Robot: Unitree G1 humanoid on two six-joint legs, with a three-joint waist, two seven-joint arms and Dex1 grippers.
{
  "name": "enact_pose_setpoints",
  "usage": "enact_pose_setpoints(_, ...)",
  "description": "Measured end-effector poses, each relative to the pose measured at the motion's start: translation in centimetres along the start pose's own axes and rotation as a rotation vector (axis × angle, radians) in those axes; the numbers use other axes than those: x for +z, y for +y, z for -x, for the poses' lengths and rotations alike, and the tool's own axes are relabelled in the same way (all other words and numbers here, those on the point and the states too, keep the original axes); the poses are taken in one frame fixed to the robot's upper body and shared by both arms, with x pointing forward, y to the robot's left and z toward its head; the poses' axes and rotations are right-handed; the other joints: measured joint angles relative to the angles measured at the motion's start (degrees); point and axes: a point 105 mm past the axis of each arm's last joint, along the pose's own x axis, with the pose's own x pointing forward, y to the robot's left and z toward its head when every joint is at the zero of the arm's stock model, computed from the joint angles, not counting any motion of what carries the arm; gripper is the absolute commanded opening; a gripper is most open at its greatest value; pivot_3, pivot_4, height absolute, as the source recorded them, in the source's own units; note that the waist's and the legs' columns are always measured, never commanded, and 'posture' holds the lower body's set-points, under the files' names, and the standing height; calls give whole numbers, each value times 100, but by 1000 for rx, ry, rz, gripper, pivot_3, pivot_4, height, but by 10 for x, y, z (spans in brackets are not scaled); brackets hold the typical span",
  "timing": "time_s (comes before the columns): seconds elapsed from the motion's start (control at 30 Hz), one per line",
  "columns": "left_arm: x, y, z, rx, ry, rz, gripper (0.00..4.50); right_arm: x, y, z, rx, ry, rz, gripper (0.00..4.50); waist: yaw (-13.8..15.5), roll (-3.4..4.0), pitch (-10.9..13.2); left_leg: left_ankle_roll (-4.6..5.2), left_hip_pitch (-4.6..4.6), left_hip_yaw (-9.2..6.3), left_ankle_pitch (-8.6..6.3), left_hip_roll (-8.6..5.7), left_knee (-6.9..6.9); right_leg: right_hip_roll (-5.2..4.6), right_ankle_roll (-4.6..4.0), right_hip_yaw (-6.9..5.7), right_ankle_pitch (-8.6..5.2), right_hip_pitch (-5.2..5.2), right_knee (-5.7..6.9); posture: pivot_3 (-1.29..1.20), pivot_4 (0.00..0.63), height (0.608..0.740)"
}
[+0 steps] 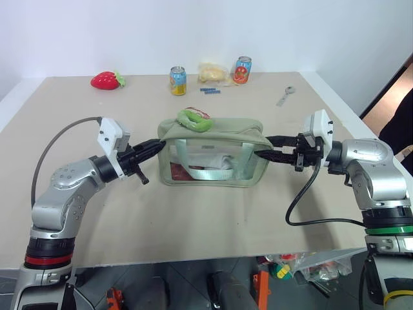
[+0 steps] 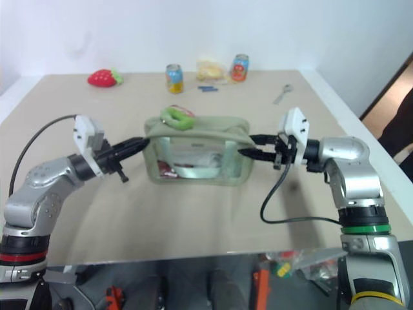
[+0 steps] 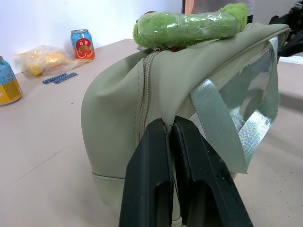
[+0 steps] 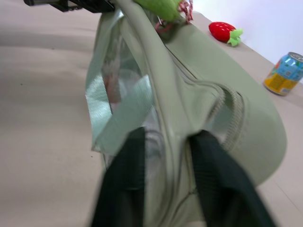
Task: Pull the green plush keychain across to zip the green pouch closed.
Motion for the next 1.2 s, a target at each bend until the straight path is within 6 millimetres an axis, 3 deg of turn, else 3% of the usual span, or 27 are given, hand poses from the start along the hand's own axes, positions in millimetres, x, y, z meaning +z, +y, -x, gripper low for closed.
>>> enact_pose_setpoints(0.1,0,-1,0,-7,-2,3,0,8,1,1,17,10,6,3727,1,0,0,0,-1,1,0,-1,0,-1,0,0,0,-1,-1,0,150,740)
enact_pose_setpoints(0.17,0,-1,0,-10,-3,3,0,25,2,-2,49,-10,10,4408,-7,2,1,0,-1,4,0,-1,0,-1,0,4,0,-6,0,0,150,740)
enact_pose_setpoints(0.27,0,-3,-1,-16,-2,3,0,72,4,-12,105,-81,69,4483,-10,4,1,0,1,-2,0,2,-1,4,-3,-1,-1,-5,3,0,150,740)
enact_pose_setpoints(0.3,0,-4,-2,-18,-3,6,0,97,5,-22,111,-133,124,4483,-4,2,0,0,2,-5,0,5,-1,7,-4,-4,-2,-3,3,0,150,740)
enact_pose_setpoints(0.37,0,-6,-3,-25,-2,7,0,109,7,-32,117,-169,148,4483,-1,-2,-3,0,2,-7,0,6,0,7,-7,-7,-4,-1,2,0,150,740)
enact_pose_setpoints(0.5,1,-8,-6,-25,-3,13,0,106,1,-72,110,-203,135,4483,9,-2,-3,0,-5,-1,0,1,2,1,-4,-1,-2,-2,0,0,150,740)
enact_pose_setpoints(0.67,2,-10,-9,-33,-5,8,0,83,-6,-98,102,-157,126,4483,29,-2,-3,-1,-21,-1,-1,-7,-2,-12,17,-2,1,-5,-8,0,150,740)
enact_pose_setpoints(0.8,2,-10,-10,-24,-5,7,0,79,-4,-99,121,-140,153,3368,28,-2,-3,0,-26,-3,-4,-9,-6,-14,21,-4,-2,-10,-8,0,150,740)
enact_pose_setpoints(1.03,2,-9,-10,-18,-3,7,0,67,2,-103,164,-96,178,859,27,-2,-3,0,-21,-6,-2,-8,-5,-13,18,-9,-1,-7,-7,0,150,740)
enact_pose_setpoints(1.13,1,-9,-10,-15,-2,7,0,63,3,-101,175,-80,220,50,26,-2,-3,0,-15,-6,-2,-8,-4,-13,15,-9,-3,-3,-8,0,150,740)
enact_pose_setpoints(1.2,1,-9,-10,-15,-2,7,0,61,4,-101,177,-75,226,50,25,-2,-3,0,-15,-6,-2,-8,-4,-13,15,-9,-2,-3,-7,0,150,740)
